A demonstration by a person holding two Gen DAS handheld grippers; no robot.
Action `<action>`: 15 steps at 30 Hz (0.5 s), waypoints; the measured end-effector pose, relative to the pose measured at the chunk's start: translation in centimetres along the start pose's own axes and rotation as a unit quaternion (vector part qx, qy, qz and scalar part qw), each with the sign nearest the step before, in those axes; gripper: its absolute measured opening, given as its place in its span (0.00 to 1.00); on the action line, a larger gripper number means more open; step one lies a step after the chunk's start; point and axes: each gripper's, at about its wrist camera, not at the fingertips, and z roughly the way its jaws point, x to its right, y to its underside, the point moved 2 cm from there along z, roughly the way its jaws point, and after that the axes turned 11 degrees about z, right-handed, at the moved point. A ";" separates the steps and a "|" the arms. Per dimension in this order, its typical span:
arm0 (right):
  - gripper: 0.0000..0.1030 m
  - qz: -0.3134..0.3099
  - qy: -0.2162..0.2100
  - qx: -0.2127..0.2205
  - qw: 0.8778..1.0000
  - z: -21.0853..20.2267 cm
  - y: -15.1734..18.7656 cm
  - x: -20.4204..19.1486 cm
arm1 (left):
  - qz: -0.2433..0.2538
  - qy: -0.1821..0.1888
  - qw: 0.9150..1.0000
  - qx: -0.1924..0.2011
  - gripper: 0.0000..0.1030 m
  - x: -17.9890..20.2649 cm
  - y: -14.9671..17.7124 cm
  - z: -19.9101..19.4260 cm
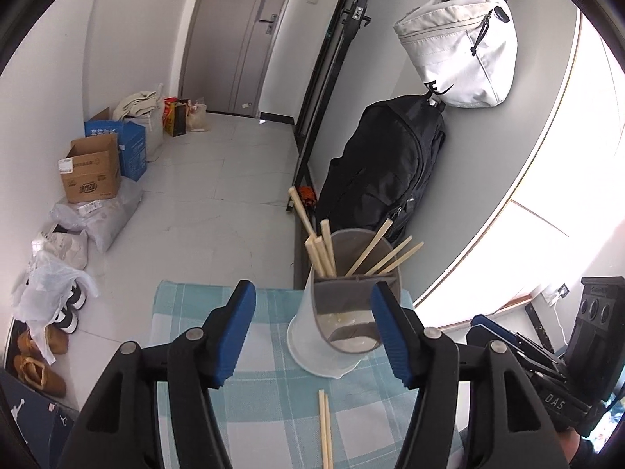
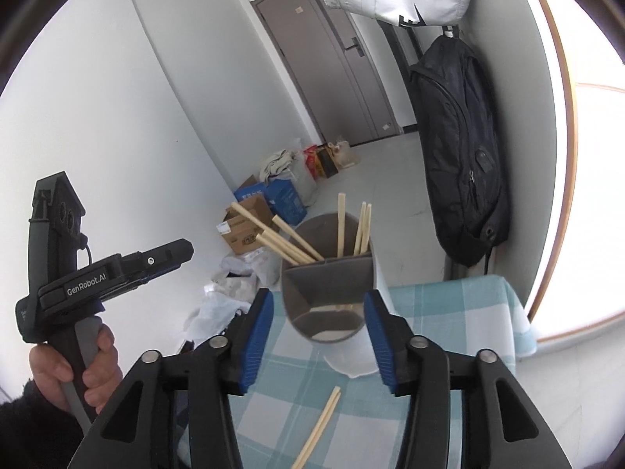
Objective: Organize utensils
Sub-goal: 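Move both grippers back down to the last chopsticks on the cloth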
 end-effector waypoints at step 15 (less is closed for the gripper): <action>0.80 0.002 0.016 -0.035 0.999 0.5 5.4 0.6 | -0.019 -0.019 0.999 -0.034 0.67 0.9 5.9 0.4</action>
